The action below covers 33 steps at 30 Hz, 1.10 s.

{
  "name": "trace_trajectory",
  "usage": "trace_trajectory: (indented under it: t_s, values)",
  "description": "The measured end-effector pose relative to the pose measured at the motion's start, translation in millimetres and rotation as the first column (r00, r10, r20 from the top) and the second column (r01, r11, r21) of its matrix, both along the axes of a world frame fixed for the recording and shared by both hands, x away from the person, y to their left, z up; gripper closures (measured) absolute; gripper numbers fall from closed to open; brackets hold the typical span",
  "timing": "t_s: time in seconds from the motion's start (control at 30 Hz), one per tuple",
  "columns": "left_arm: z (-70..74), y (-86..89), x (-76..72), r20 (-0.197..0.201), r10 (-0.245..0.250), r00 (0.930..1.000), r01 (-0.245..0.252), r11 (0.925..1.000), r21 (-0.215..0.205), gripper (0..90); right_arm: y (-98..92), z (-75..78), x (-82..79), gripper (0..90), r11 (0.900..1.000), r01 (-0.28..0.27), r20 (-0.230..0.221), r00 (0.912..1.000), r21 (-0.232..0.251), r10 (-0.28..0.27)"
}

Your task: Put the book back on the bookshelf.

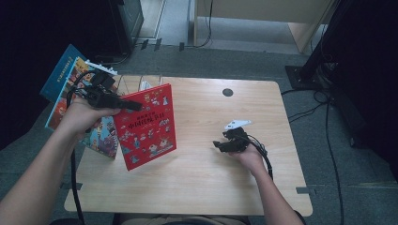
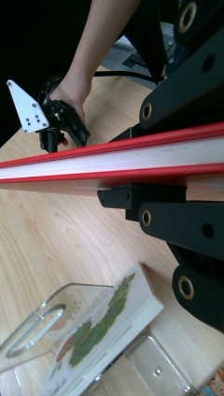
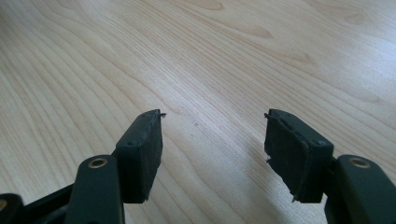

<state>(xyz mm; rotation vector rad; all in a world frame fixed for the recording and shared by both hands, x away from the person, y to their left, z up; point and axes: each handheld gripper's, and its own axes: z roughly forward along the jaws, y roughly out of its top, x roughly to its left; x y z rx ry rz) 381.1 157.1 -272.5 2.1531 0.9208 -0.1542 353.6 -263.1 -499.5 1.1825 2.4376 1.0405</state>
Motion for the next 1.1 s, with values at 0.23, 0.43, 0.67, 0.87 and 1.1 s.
trace_trajectory:
  t_s: [0.23, 0.43, 0.67, 0.87, 1.1]
  values:
    - [1.5, 16.0, -3.6, -0.006, 0.039, 0.9992, -0.039, 0.9992, -0.01, 79.6, -2.3, -7.8, 0.3, 37.1, 0.999, 0.026, 0.01, 0.9996, -0.037, -0.025]
    - [1.3, 31.4, -6.6, -0.017, 0.078, 0.9968, -0.078, 0.9965, -0.028, 79.6, -2.0, -12.5, -1.8, 38.4, 0.998, 0.03, 0.028, 0.9992, -0.047, -0.029]
    - [1.6, 48.5, -10.3, -0.03, 0.115, 0.9929, -0.116, 0.9922, -0.045, 79.6, -6.2, -20.4, -7.7, 35.5, 1.0, 0.03, 0.096, 0.9949, -0.004, -0.03]
    - [3.3, 61.6, -12.8, -0.041, 0.143, 0.9889, -0.145, 0.9883, -0.048, 79.5, -7.8, -22.8, -8.3, 33.3, 0.999, 0.033, 0.112, 0.9932, 0.011, -0.034]
    - [3.9, 75.9, -15.7, -0.062, 0.183, 0.9811, -0.187, 0.9804, -0.062, 79.4, -7.4, -22.9, -8.3, 32.3, 0.999, 0.041, 0.109, 0.9931, 0.013, -0.042]
